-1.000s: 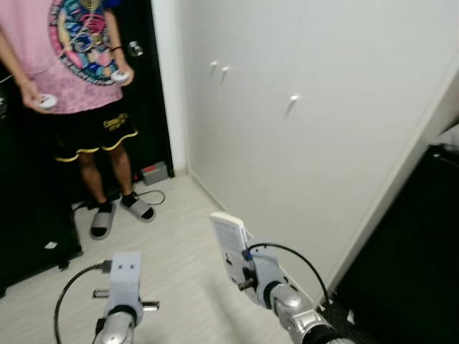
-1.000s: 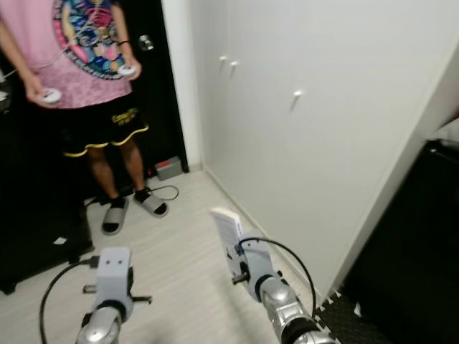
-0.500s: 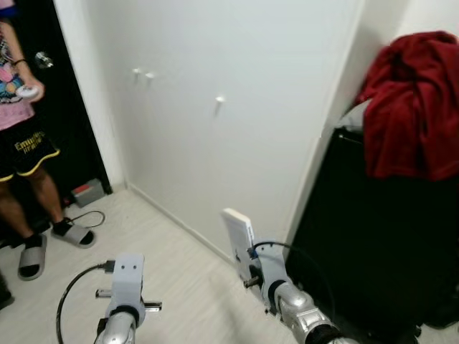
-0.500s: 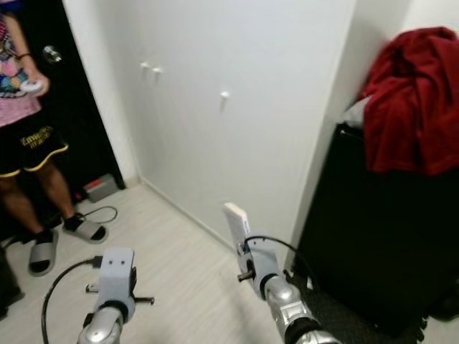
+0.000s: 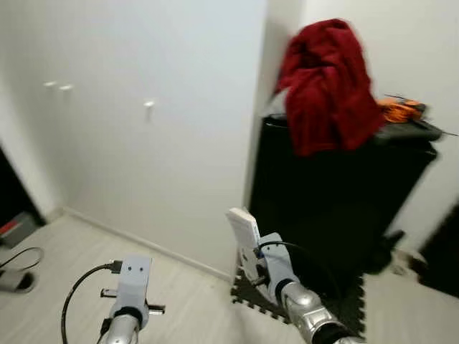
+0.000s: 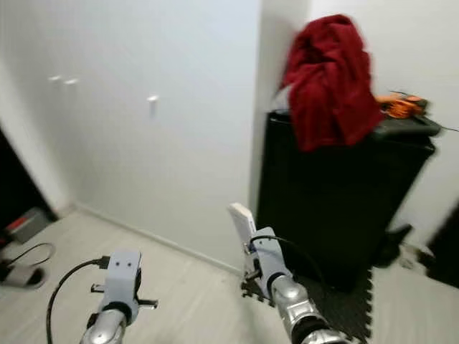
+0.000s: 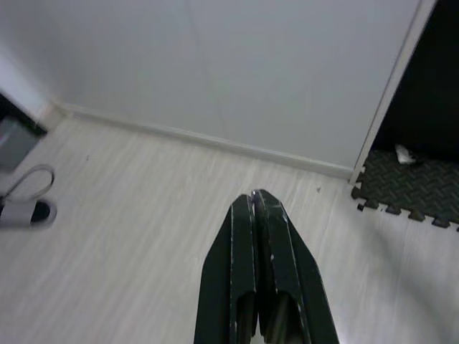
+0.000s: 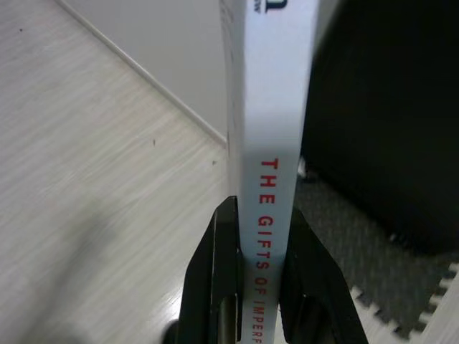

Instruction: Clean up the room

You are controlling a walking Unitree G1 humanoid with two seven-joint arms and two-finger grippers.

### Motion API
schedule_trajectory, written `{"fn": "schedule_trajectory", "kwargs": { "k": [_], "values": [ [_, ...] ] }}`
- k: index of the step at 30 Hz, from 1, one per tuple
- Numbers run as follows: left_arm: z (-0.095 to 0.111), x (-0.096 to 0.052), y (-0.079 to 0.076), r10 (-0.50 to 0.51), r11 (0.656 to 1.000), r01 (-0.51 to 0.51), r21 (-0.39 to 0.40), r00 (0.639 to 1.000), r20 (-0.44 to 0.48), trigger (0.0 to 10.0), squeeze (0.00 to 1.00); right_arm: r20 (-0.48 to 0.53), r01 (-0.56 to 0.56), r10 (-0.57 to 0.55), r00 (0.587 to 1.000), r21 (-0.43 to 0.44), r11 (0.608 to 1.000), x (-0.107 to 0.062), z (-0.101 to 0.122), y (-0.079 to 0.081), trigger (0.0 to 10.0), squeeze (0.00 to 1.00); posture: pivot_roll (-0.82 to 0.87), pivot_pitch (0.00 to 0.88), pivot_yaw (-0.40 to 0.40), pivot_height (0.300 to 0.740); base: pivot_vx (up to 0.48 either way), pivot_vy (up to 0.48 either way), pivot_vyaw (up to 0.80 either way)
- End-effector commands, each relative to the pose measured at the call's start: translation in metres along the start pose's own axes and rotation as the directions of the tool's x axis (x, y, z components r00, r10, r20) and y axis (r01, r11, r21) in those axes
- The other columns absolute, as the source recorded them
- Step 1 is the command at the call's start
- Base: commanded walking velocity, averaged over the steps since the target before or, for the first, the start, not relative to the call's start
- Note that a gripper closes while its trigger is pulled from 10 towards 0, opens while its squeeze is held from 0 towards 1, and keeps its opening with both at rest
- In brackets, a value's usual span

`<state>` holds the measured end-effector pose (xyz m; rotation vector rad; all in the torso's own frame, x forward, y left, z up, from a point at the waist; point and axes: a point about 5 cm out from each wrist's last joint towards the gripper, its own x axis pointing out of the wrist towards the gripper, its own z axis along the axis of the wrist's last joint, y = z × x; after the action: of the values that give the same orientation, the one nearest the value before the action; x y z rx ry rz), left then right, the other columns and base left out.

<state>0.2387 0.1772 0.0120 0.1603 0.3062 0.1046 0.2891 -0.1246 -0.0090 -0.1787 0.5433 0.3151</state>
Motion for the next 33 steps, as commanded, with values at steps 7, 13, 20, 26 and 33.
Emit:
{"fn": "schedule_trajectory", "kwargs": {
  "k": [7, 13, 20, 26, 33],
  "values": [
    [-0.003, -0.002, 0.007, -0.021, 0.999, 0.021, 0.04, 1.0, -0.015, 10.0, 0.0, 0.035, -0.007, 0.007, 0.999, -0.006, 1.0, 0.001, 0.004, 0.008, 10.0, 0.0, -0.02, 0.0, 0.059, 0.74, 0.0, 0.0, -0.8],
    [-0.003, -0.003, 0.008, -0.028, 0.998, 0.028, 0.048, 1.0, -0.014, 10.0, 0.0, 0.031, -0.02, 0.02, 0.999, -0.001, 1.0, 0.002, 0.004, 0.012, 10.0, 0.0, -0.02, 0.0, 0.067, 0.74, 0.0, 0.0, -0.8],
    [-0.003, -0.002, 0.004, -0.02, 1.0, 0.021, 0.018, 1.0, -0.014, 10.0, 0.0, 0.016, -0.009, 0.009, 1.0, 0.043, 0.999, 0.002, 0.005, 0.008, 10.0, 0.0, -0.03, 0.0, 0.05, 0.74, 0.0, 0.0, -0.8],
    [-0.001, -0.001, 0.002, -0.009, 1.0, 0.009, -0.001, 1.0, -0.004, 10.0, 0.0, 0.037, 0.01, -0.011, 0.999, 0.027, 1.0, 0.002, 0.007, 0.004, 10.0, 0.0, -0.03, 0.0, 0.035, 0.74, 0.0, 0.0, -0.8],
    [0.0, -0.001, 0.003, 0.017, 0.999, -0.016, -0.028, 1.0, 0.009, 10.0, 0.0, 0.044, 0.033, -0.034, 0.998, 0.024, 0.999, 0.002, 0.01, -0.002, 10.0, 0.0, -0.04, 0.0, 0.026, 0.74, 0.0, 0.0, -0.8]
  ]
}}
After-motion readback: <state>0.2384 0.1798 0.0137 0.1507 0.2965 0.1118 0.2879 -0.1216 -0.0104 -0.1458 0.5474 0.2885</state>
